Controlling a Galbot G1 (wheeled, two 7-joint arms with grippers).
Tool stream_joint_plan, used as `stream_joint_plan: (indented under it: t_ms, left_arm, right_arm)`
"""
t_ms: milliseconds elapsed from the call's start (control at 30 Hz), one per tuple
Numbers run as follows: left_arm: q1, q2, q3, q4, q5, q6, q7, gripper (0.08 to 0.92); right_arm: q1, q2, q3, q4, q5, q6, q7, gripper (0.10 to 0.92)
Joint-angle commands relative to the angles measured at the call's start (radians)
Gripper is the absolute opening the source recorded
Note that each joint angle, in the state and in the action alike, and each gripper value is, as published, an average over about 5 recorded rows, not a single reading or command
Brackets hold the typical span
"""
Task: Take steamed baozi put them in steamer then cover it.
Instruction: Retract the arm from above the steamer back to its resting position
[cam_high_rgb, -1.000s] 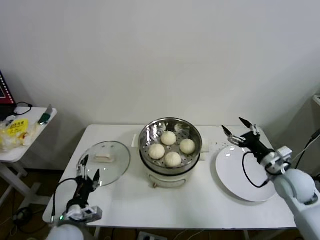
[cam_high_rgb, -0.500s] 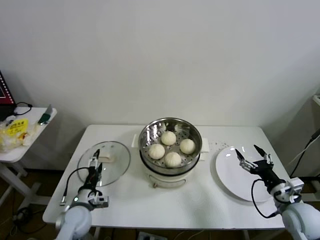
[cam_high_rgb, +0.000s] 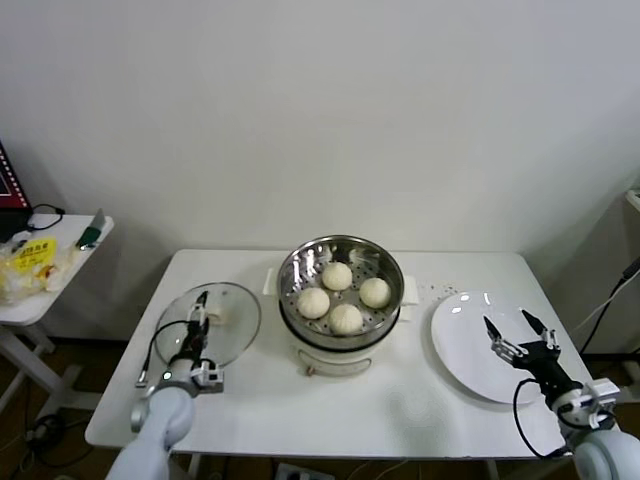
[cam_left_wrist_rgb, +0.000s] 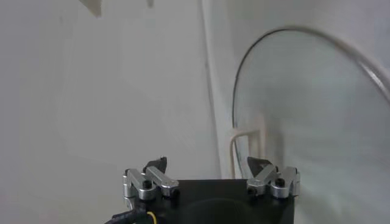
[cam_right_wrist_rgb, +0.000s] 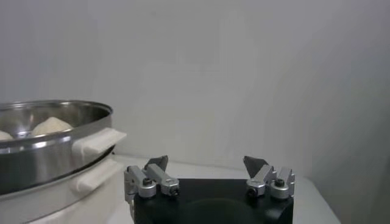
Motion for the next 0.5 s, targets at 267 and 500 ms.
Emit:
stream_joint_plan:
  t_ms: [267,500]
  left_arm:
    - [-0.119,-0.017,0.011,0.141,-0.001,-0.016,-0.038,0.823]
    - [-0.141,-0.022,0.013,0.175,-0.016,-0.016,-0.048,0.823]
  right_arm:
    - [-0.030,0.022,0.019,-0.024,-0.064,0.025,-0.030,0.823]
    - [-0.029,0.030,0.014,-0.031,-0.090,0.035,-0.040,0.823]
